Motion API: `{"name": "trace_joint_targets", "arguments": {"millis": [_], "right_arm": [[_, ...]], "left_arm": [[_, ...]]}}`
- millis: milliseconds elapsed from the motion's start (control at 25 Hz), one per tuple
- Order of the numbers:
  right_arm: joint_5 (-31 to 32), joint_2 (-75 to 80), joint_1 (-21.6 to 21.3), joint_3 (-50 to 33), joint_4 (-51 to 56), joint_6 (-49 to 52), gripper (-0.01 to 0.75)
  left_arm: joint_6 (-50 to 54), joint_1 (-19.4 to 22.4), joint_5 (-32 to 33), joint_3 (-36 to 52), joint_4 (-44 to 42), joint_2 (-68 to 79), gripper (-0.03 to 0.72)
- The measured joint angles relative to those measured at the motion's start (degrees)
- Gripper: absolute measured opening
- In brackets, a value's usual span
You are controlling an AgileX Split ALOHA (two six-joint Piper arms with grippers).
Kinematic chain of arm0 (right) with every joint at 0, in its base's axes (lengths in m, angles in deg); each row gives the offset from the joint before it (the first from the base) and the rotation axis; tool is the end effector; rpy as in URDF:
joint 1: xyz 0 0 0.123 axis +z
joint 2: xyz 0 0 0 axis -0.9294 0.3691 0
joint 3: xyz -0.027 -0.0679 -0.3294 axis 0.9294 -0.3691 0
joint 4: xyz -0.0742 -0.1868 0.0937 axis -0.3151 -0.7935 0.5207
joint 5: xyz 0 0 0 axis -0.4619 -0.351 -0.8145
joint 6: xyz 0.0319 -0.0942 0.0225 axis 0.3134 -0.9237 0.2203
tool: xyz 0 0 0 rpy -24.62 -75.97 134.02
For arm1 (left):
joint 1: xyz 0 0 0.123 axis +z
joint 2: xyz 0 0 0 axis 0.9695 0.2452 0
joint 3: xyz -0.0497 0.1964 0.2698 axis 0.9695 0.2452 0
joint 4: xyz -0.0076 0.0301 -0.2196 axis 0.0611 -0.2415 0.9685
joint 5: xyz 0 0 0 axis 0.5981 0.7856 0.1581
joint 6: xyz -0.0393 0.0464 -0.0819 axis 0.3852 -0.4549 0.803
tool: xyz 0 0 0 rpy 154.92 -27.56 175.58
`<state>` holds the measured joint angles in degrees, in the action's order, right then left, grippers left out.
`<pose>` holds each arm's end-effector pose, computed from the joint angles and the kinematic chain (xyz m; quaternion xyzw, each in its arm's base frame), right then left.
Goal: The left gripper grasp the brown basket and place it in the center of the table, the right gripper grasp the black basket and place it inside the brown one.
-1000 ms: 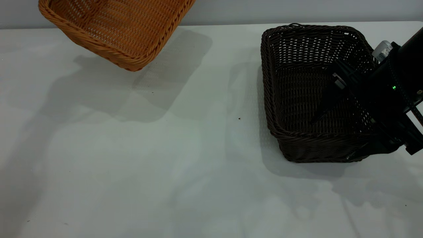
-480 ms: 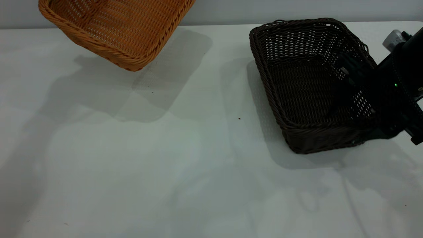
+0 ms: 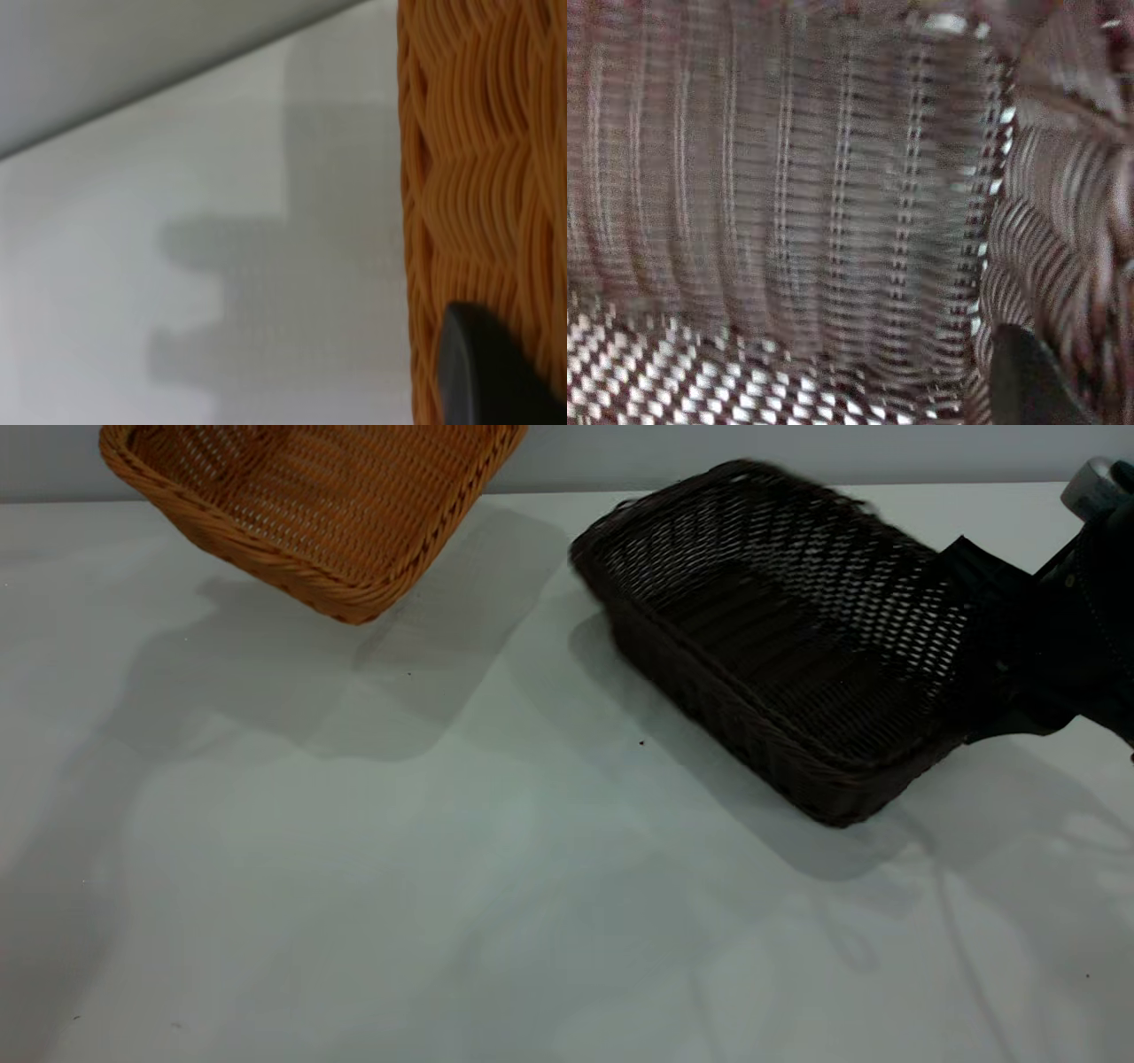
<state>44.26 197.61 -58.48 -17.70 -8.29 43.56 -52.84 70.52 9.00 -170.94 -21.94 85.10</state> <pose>0.3120 0.0588 0.1278 0.3895 0.9006 0.1236 0.1482 0.5282 -0.0658 0.2231 0.1880 0.9199 -0.0511 0.3402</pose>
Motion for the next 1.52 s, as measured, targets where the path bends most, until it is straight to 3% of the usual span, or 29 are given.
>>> {"name": "trace_joint_targets", "arguments": {"millis": [160,360,560,840,1000,1240,1520], "right_arm": [[0.5,0.0,-3.48,0.0,-0.09,-6.08,0.083],[4.82,-4.66,-12.97,1.18,-1.52,-16.72,0.083],[19.02,-12.63,-23.51,9.43,-3.88,-25.21,0.083],[38.85,-15.78,-33.1,20.74,-6.12,-26.03,0.083],[43.91,-15.78,-35.51,21.69,-9.6,-26.14,0.083],[45.63,-15.73,-35.75,21.69,-13.07,-26.2,0.083],[46.67,-15.73,-35.75,21.74,-13.07,-26.2,0.083]], "left_arm": [[-0.18,0.0,2.56,0.0,-0.11,-0.19,0.078],[-5.68,-0.06,6.44,0.0,-0.24,-1.29,0.078],[-21.63,-2.33,13.85,0.0,1.06,-1.37,0.078],[-41.63,-9.51,22.68,0.0,3.72,0.7,0.078],[-45.8,-13.97,22.81,0.0,3.72,4.12,0.078],[-50.32,-21.19,21.37,0.0,4.02,7.96,0.078],[-44.34,-23.02,20.18,0.0,4.44,8.52,0.109]]}}
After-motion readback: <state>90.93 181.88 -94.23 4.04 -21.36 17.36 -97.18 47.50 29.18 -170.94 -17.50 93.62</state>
